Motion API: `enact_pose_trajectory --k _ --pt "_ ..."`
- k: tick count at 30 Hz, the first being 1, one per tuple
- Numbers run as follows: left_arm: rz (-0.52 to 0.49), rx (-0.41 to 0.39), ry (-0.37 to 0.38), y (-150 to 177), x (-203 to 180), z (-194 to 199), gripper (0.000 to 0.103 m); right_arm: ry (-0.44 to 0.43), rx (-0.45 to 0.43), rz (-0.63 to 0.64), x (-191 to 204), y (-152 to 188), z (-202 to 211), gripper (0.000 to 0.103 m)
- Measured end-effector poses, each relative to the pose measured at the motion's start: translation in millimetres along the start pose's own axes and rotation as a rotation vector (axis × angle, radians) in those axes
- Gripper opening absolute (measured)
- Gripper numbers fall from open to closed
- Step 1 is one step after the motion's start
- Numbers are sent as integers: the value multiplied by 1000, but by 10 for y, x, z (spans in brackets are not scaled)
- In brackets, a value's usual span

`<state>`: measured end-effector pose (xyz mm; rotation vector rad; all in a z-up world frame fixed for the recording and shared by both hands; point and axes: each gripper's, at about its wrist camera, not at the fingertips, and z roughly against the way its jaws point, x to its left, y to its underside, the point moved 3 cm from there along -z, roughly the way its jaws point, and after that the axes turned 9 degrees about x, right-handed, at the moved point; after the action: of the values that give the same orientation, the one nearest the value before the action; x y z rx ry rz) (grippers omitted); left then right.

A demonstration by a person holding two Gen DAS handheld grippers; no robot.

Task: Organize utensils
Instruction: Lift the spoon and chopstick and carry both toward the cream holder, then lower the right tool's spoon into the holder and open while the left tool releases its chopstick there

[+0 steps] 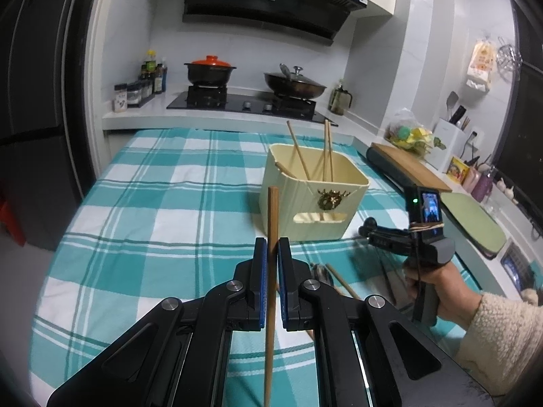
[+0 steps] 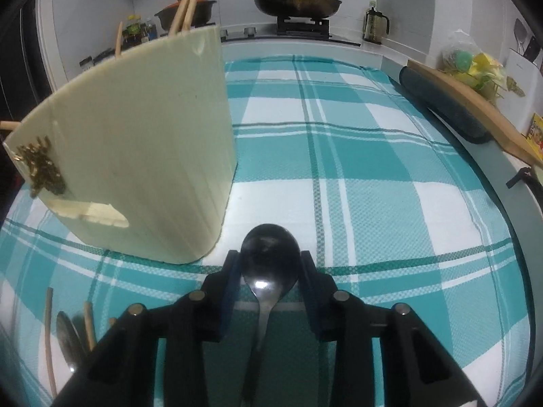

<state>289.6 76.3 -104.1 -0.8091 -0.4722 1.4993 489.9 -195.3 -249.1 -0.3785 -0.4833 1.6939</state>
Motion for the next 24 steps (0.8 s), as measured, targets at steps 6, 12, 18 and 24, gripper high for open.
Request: enact_pose_trajectory --k 6,12,18,24 --pt "2 -29 19 0 -33 104 5 -98 -174 14 -32 157 821 35" --pt "-14 -55 29 -2 -130 222 5 -137 -321 33 6 365 1504 34" --pt "-32 -59 35 -9 -214 251 5 -159 -393 43 56 437 1826 13" --pt "-32 -64 37 -20 -212 273 5 -158 -384 68 77 408 1827 7"
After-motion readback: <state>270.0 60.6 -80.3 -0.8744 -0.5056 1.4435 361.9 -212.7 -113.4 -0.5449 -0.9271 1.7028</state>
